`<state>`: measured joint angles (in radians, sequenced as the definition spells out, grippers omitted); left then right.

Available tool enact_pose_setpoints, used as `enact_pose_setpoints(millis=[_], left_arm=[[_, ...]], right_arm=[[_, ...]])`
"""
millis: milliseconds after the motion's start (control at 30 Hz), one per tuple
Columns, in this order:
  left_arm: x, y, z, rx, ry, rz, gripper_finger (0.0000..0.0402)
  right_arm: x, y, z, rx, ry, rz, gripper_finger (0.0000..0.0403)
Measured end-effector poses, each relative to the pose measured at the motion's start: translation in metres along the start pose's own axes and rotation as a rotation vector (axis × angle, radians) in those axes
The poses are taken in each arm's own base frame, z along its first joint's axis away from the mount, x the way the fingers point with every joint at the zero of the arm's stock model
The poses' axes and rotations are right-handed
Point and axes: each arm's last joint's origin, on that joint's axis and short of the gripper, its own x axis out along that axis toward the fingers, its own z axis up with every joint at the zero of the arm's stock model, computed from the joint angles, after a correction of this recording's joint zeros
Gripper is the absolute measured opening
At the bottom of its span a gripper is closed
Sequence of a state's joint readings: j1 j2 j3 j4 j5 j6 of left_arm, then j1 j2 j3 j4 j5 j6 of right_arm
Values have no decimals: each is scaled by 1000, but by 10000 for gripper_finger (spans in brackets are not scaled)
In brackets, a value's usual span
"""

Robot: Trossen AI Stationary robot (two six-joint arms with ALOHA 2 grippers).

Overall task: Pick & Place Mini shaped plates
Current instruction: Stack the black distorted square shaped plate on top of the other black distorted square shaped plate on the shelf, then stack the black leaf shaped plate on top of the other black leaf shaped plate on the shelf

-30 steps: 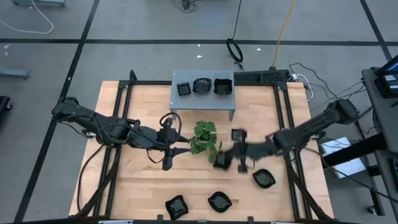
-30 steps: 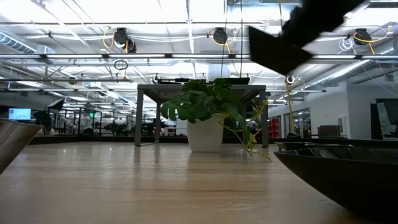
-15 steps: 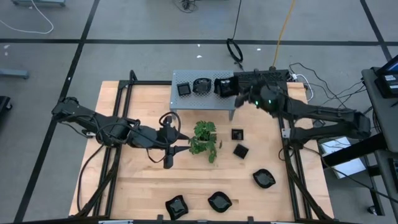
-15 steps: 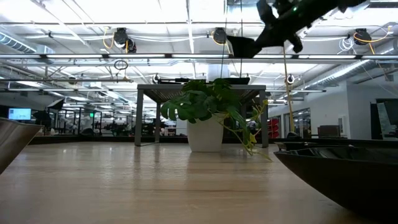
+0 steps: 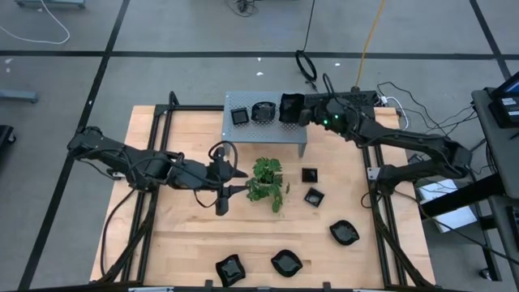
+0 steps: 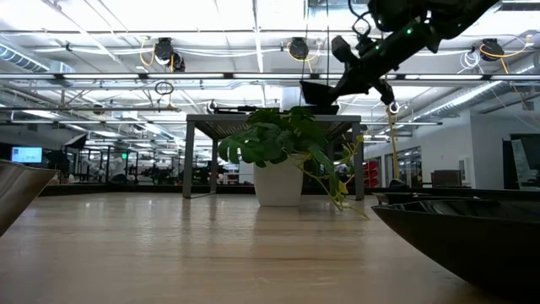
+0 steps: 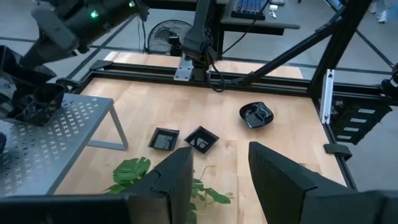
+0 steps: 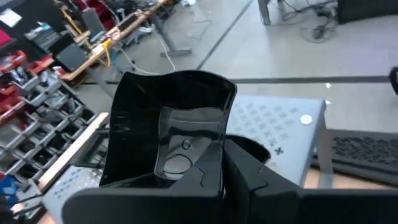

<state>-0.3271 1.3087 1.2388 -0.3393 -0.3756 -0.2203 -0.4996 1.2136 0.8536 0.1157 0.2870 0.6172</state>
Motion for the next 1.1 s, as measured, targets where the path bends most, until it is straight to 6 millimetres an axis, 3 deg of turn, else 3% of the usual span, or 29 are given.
enact_pose_setpoints(millis=[400, 800, 933, 1100], left_arm=[[0, 0, 0, 7, 1, -1, 159], [0, 0, 0, 8, 1, -4, 159], [0, 0, 0, 10, 5, -3, 159], [0, 0, -3, 20, 30, 2, 159]], right_arm=[[4, -2, -2, -4, 11, -11, 5], [4, 2, 3, -92, -41, 26, 85], [-2, 8, 7, -219, -32, 152, 109], [-21, 19, -2, -333, 123, 381, 118]])
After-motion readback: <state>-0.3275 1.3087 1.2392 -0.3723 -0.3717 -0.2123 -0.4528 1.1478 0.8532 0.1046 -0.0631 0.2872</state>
